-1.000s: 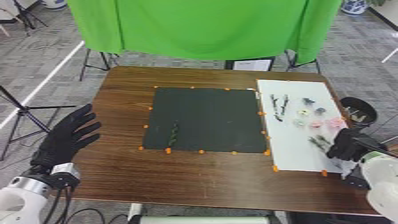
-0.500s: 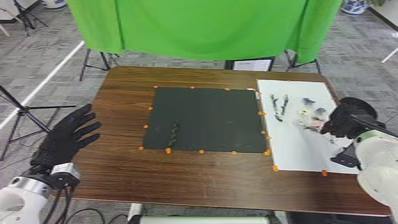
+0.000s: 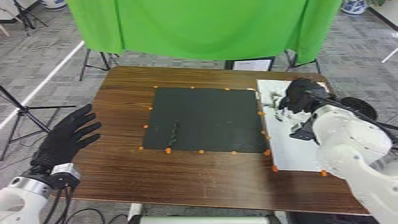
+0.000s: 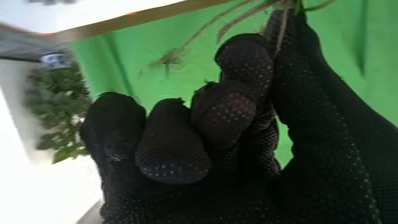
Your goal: Arrange flowers
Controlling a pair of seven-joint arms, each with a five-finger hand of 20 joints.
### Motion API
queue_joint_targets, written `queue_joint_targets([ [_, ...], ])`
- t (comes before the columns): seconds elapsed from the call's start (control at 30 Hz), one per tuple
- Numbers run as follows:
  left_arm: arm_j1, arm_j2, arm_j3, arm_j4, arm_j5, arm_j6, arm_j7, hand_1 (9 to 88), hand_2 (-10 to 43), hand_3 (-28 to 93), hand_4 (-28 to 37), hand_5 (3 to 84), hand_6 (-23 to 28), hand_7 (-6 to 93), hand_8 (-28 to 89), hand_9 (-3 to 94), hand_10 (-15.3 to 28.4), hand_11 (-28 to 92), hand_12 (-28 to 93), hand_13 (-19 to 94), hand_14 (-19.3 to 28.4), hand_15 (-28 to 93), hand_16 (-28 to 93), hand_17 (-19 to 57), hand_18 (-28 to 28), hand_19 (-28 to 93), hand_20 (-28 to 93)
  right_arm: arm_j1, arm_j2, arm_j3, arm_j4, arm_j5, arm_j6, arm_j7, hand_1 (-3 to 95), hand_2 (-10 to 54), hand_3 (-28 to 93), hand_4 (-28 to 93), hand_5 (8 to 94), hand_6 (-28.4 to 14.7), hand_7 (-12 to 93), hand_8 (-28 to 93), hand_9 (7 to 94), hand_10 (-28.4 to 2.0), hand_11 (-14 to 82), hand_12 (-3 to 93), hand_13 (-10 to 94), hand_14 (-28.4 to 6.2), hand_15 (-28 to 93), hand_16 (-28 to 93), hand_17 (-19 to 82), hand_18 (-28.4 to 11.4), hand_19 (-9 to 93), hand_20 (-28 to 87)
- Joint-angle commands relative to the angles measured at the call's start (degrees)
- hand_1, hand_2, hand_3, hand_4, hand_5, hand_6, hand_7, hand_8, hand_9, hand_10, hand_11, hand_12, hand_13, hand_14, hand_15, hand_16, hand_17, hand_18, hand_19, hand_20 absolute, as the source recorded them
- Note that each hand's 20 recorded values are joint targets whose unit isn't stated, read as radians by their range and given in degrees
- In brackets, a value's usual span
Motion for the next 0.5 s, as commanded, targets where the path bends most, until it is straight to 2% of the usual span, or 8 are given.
queue_joint_targets([
  [0.03,0.48,-0.1,0.18,-0.23,0.14,-0.02,-0.4,25.4,-7.6,69,-28.3,21.0,3.6,20.1,-11,15.2,10.0,19,19,12,13.2,29,1,-11.8,19.9,39,10,5.34,-9.25,-9.09,3.38,-4.57,-1.89,-0.48,36.0,-9.5,88,-12,77.5,2.3,55,26,86.5,-8.8,61.9,37.3,82,-6.5,85,31,54,-19.4,93,76],
  [0.27,-0.21,0.08,0.94,0.27,-0.06,-0.54,-0.9,25.4,-7.7,69,-28.3,21.0,3.6,19.9,-11,15.2,9.9,19,19,12,13.2,29,1,-11.9,20.5,39,10,7.14,-15.02,-16.36,7.5,-10.54,-3.22,0.96,36.0,-9.5,88,-12,79.1,2.6,53,27,87.3,-8.6,61.7,37.7,83,-6.2,85,31,55,-19.5,93,77],
  [0.4,-0.21,0.22,1.19,0.05,0.02,-0.42,-0.9,25.3,-7.7,69,-28.3,20.9,3.5,20.0,-11,15.2,10.0,19,19,12,13.2,29,1,-11.9,20.3,39,10,7.96,-17.57,-19.56,10.21,-13.09,-3.9,1.87,35.9,-9.5,88,-12,79.7,2.9,52,27,87.7,-8.4,61.6,37.9,84,-6.1,85,31,56,-19.2,93,77],
  [0.5,-0.78,0.35,1.42,0.23,0.26,-0.62,-0.99,25.3,-7.8,70,-28.3,20.9,3.5,20.1,-11,15.2,9.9,19,19,12,13.2,29,1,-11.9,20.3,39,10,8.38,-19.45,-21.34,11.78,-14.74,-3.96,2.88,36.2,-9.5,88,-13,80.1,3.2,52,27,88.0,-8.1,61.5,38.1,84,-6.0,85,32,57,-19.2,93,77],
])
